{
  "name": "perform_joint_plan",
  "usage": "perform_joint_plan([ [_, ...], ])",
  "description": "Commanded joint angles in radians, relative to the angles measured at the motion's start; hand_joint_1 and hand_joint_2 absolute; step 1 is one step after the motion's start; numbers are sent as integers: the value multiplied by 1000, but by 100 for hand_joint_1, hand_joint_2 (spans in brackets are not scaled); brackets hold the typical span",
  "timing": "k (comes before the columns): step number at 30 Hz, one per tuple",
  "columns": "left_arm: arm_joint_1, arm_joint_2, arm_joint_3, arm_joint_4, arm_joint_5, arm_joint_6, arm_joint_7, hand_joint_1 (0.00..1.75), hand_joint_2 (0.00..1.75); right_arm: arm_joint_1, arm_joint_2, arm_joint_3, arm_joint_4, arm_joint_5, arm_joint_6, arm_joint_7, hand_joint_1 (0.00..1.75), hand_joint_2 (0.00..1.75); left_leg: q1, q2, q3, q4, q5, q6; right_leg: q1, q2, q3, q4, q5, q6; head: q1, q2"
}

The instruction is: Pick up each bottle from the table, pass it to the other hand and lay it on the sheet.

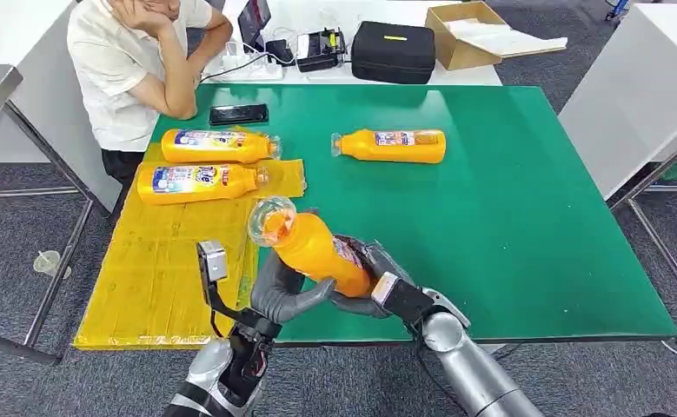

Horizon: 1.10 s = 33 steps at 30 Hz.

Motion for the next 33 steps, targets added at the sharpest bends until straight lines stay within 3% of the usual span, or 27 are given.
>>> perform_joint_plan([
  [1, -32, -32, -13, 87, 3, 2, 4, 0, 175, -56, 7, 33, 90, -4, -3, -2, 175, 175, 1, 4, 6, 2, -4, 0, 2, 1, 6, 1, -3, -6, 0, 0],
  [13, -50, -42, -8, 21, -139, 123, -36, 0, 175, -18, 6, 42, 74, 17, -20, 64, 175, 175, 1, 0, 2, 2, -2, 0, 1, -1, 3, 1, -2, -4, 0, 0],
  [14, -53, -42, -7, 8, -166, 154, -65, 9, 175, -16, 12, 39, 78, 14, -21, 73, 175, 175, 1, 0, 1, 1, -1, 0, 1, -1, 1, 0, -1, -3, 0, 0],
  [15, -53, -42, -4, -8, -194, 196, -79, 155, 175, -7, 16, 37, 71, 15, -27, 82, 175, 175, 1, 1, 3, 2, -3, 0, 2, -1, 3, 1, -3, -4, 0, 0],
  [16, -51, -42, -1, -20, -196, 207, -81, 175, 175, 4, 18, 37, 63, 15, -27, 89, 175, 175, 1, 1, 2, 2, -2, 0, 1, -1, 2, 1, -2, -4, 0, 0],
  [24, -41, -42, 18, -32, -199, 241, -87, 175, 175, 46, 37, 42, 61, 16, -37, 100, 175, 175, 1, 0, 0, 0, -1, 0, 1, -1, 0, 0, -1, -2, 0, 0],
  [33, -68, -37, -1, 127, 112, 15, 23, 175, 175, -66, 67, 73, 224, 22, -40, 41, 175, 175, 1, 1, 1, 0, -1, 0, 1, 0, 1, 0, 0, -2, 0, 0],
])
